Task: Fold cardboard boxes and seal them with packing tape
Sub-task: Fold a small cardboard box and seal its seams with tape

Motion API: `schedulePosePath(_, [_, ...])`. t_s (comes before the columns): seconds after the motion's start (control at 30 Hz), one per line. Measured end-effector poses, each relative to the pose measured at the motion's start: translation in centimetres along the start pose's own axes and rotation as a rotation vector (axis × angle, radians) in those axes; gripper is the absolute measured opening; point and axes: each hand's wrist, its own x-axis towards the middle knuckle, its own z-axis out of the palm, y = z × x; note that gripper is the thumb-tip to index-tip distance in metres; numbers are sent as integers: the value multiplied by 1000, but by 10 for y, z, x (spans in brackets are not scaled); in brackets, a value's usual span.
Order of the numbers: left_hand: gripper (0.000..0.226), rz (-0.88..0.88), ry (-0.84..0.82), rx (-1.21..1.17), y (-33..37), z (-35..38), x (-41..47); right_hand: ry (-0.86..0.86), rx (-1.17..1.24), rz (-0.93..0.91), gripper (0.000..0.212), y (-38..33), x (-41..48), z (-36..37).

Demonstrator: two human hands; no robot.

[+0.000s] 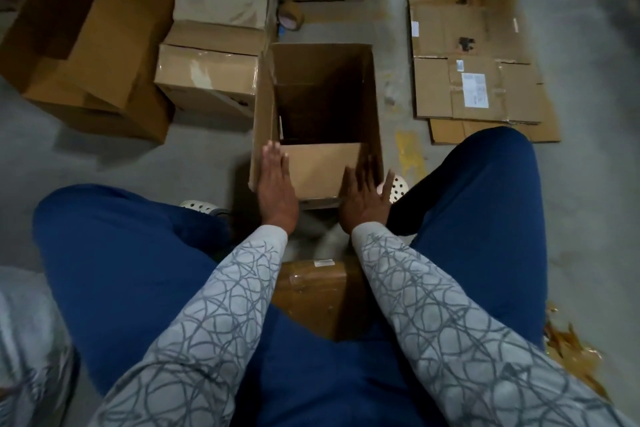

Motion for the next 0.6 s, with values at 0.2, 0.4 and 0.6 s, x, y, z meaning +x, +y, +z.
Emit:
schedulePosePath(0.2, [78, 44, -218, -247, 10, 31, 8, -250, 209, 47, 94, -7, 8, 22])
schedulePosePath(0.4, [88, 181, -276, -467, 10, 16, 23, -271, 380, 93, 93, -20, 8, -3])
schedulePosePath(0.6, [90, 206, 99, -614, 19, -10, 58, -146, 672, 95, 93, -32, 9, -35])
